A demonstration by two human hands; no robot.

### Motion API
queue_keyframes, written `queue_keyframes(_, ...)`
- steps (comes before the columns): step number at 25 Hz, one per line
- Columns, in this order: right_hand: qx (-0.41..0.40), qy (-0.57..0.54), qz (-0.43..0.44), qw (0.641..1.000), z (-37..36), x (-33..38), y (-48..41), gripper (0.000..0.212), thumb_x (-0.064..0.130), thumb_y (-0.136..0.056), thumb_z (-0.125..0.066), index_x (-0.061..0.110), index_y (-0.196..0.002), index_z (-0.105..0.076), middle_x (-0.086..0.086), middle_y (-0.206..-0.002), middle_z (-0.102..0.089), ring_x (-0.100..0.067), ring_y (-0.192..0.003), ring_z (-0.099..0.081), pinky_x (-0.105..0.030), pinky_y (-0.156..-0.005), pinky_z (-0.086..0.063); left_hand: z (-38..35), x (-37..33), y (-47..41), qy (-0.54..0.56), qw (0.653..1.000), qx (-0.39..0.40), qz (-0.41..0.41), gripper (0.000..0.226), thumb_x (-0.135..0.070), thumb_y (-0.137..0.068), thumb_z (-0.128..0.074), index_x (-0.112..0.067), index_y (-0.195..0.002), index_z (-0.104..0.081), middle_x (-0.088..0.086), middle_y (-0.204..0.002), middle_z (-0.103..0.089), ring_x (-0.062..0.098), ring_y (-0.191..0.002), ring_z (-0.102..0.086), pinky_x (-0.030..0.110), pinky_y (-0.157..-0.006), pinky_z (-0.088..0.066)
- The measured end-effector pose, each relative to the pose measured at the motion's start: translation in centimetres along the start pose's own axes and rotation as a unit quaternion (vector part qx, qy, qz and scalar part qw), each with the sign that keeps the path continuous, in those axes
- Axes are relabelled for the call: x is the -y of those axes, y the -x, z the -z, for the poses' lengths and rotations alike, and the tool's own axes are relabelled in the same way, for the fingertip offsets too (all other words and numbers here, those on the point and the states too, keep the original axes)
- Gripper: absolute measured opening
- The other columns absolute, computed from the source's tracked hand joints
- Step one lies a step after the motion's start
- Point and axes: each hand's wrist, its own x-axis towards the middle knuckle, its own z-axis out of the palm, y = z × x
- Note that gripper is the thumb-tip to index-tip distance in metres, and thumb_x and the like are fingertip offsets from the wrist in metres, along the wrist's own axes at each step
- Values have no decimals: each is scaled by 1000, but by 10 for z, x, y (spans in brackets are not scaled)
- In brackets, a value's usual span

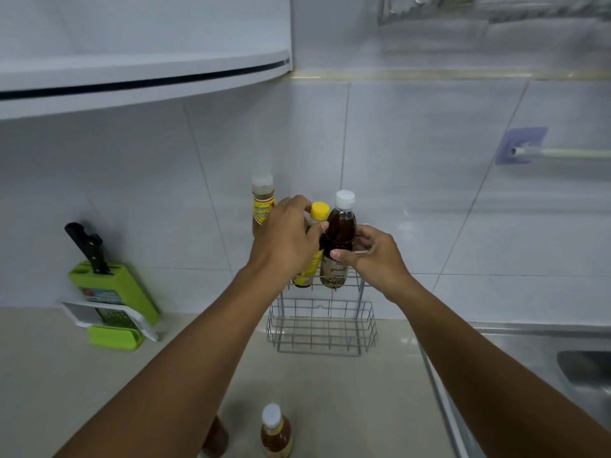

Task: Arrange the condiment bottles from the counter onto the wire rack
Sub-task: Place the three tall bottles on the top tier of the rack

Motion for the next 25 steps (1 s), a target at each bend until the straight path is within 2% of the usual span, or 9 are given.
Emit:
queue_keyframes(2, 9, 4, 8, 1000, -4, 4, 1, 42, 13, -75, -88, 22, -113, -71, 0, -111, -77, -14, -103, -72, -32, -91, -57, 2, 1, 1, -7, 999, -30, 26, 32, -40, -86, -71, -17, -107, -63, -2, -94, -67, 19, -88, -63, 39, -73, -57)
queue_keyframes(5, 20, 10, 19, 1000, -9, 9, 2, 41, 10, -76, -87, 38, -98, -67, 11, -100, -74, -5, -98, -70, -25, -86, -55, 3, 3, 2, 45, 996, -25, 70, 38, -40, -84, -73, -22, -116, -60, -2, -97, -70, 21, -93, -65, 40, -79, -58)
queue_keyframes(7, 23, 8, 17, 1000, -10, 10, 1, 38, 8, -77, -86, 33, -100, -68, 15, -96, -73, 0, -94, -68, -21, -82, -54, 6, 3, 2, 55, 996, -22, 66, 39, -38, -84, -75, -22, -117, -63, 0, -92, -73, 21, -91, -67, 36, -77, -57)
queue_keyframes(12, 25, 10, 5, 1000, -14, 9, 0, 44, 11, -76, -87, 15, -117, -72, 8, -102, -75, -1, -96, -69, -17, -77, -54, 14, 3, 2, 38, 994, -46, 87, 36, -44, -81, -78, -17, -102, -67, 3, -80, -67, 20, -76, -65, 29, -63, -49)
queue_keyframes(16, 30, 9, -1, 999, -14, 4, 1, 51, 12, -72, -91, 16, -119, -70, 11, -104, -75, -4, -98, -71, -19, -78, -57, 13, 4, 7, 42, 995, -39, 84, 39, -40, -81, -79, -18, -110, -64, 4, -82, -67, 22, -76, -66, 33, -66, -56)
queue_keyframes(18, 39, 14, 0, 999, -12, 4, 2, 55, 13, -69, -93, 17, -119, -70, 13, -105, -74, 0, -97, -70, -13, -75, -56, 14, 4, 9, 49, 996, -41, 66, 36, -36, -82, -79, -17, -109, -64, 4, -82, -68, 23, -73, -67, 39, -68, -60)
queue_keyframes(20, 45, 20, -1, 999, -11, 6, 4, 58, 14, -67, -94, 18, -120, -68, 15, -105, -72, 2, -97, -69, -10, -73, -54, 16, 3, 11, 34, 997, -58, 41, 36, -31, -82, -80, -14, -111, -68, 6, -89, -70, 21, -76, -64, 36, -71, -59)
queue_keyframes(23, 42, 20, -9, 999, -14, 9, 6, 60, 15, -68, -94, 18, -121, -67, 13, -106, -71, -1, -99, -69, -17, -78, -56, 16, 2, 9, 10, 997, -80, 17, 39, -22, -83, -80, -11, -120, -69, 8, -109, -72, 19, -87, -63, 27, -75, -49)
queue_keyframes(25, 36, 14, -15, 999, -16, 9, 7, 60, 15, -69, -93, 18, -122, -67, 8, -111, -73, -7, -102, -71, -26, -85, -60, 16, 3, 9, 8, 997, -75, 18, 30, -16, -86, -77, -10, -114, -71, 7, -108, -72, 15, -86, -61, 25, -74, -47)
